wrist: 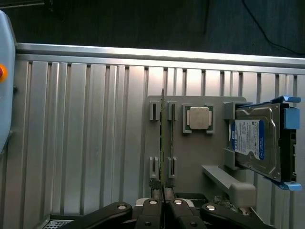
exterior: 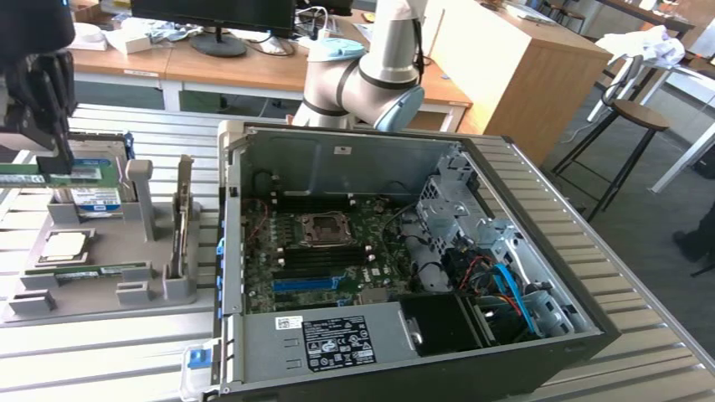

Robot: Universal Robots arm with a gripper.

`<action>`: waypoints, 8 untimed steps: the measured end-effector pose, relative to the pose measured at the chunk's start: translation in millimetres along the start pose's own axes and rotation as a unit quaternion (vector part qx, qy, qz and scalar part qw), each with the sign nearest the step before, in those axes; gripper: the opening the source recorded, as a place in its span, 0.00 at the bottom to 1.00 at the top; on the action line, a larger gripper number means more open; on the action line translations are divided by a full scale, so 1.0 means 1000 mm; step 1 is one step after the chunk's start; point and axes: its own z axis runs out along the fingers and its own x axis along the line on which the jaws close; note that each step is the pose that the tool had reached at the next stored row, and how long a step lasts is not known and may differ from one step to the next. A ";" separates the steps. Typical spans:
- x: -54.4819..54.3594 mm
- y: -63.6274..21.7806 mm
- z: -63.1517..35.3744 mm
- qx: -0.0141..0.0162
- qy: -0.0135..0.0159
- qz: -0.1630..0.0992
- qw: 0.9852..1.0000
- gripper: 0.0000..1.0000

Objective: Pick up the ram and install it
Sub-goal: 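Pick up the ram and move it above insertion slot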

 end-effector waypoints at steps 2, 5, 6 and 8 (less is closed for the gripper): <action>0.000 0.0001 -0.0035 0.000 0.000 0.000 1.000 0.11; 0.000 0.0002 -0.0053 0.000 0.000 0.000 1.000 0.11; 0.000 0.0002 -0.0053 0.000 0.000 0.000 1.000 0.11; 0.000 0.0002 -0.0054 0.000 0.000 0.000 1.000 0.11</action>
